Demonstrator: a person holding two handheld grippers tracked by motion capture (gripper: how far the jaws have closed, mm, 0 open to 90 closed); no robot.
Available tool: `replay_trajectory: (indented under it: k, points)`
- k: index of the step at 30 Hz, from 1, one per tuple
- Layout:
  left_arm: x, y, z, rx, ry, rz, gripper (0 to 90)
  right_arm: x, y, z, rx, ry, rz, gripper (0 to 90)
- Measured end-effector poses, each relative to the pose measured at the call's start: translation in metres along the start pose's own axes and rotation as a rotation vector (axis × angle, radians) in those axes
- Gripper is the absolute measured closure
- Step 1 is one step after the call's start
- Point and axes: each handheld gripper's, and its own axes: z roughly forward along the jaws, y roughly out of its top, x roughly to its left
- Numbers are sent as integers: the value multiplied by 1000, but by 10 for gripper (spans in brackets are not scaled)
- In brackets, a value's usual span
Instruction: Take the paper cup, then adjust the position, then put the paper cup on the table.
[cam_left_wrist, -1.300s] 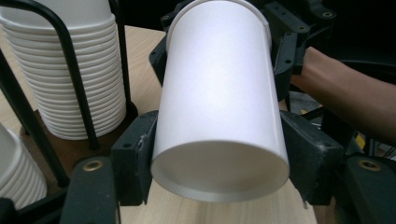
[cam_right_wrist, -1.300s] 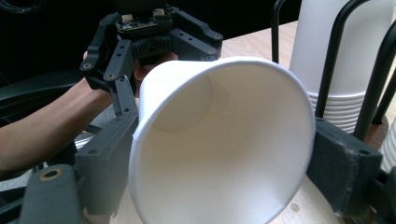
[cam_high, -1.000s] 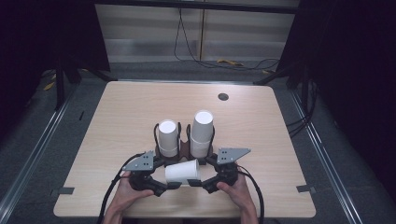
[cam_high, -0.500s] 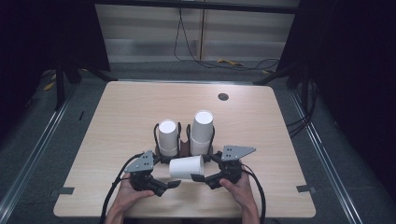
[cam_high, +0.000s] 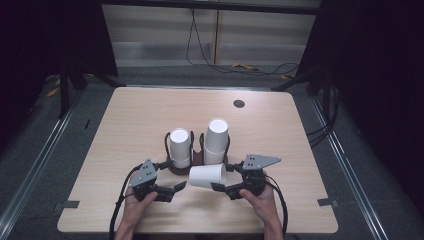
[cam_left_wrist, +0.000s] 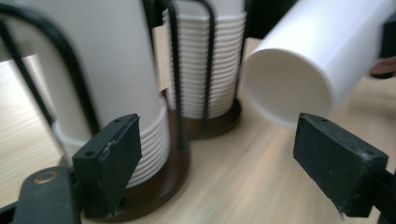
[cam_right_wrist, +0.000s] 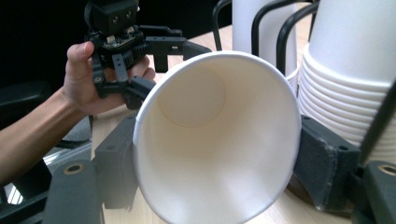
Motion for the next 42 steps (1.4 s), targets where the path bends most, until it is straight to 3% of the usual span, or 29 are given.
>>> replay_trajectory:
  k: [5,7,9,14,16,21,26,30,35,38,42]
  points:
    - [-1,-2,3,9,33,-10,153,4,1,-8,36,-24,5,248]
    - [-1,-5,3,-13,53,0,154,6,1,-13,46,-36,6,248]
    - [0,-10,1,-38,67,-31,155,8,1,-18,61,-48,6,248]
    - [-1,-10,-1,-38,103,-16,156,10,0,-32,80,-96,20,250]
    - [-2,-11,-1,-40,135,-6,155,10,0,-36,103,-143,36,252]
    - [-5,-14,-5,-100,197,6,155,8,-1,-41,205,-246,68,252]
    - [-8,-15,-7,-111,256,7,155,4,3,-52,244,-338,112,256]
    - [-5,-15,-7,-113,259,-9,155,-2,9,-55,273,-391,128,257]
    - [-6,-15,-7,-115,253,2,155,-14,18,-52,315,-399,139,257]
    - [-6,-15,-8,-115,258,-10,155,-20,24,-52,312,-404,147,257]
    - [-7,-15,-8,-122,253,-5,156,-28,30,-58,332,-438,168,257]
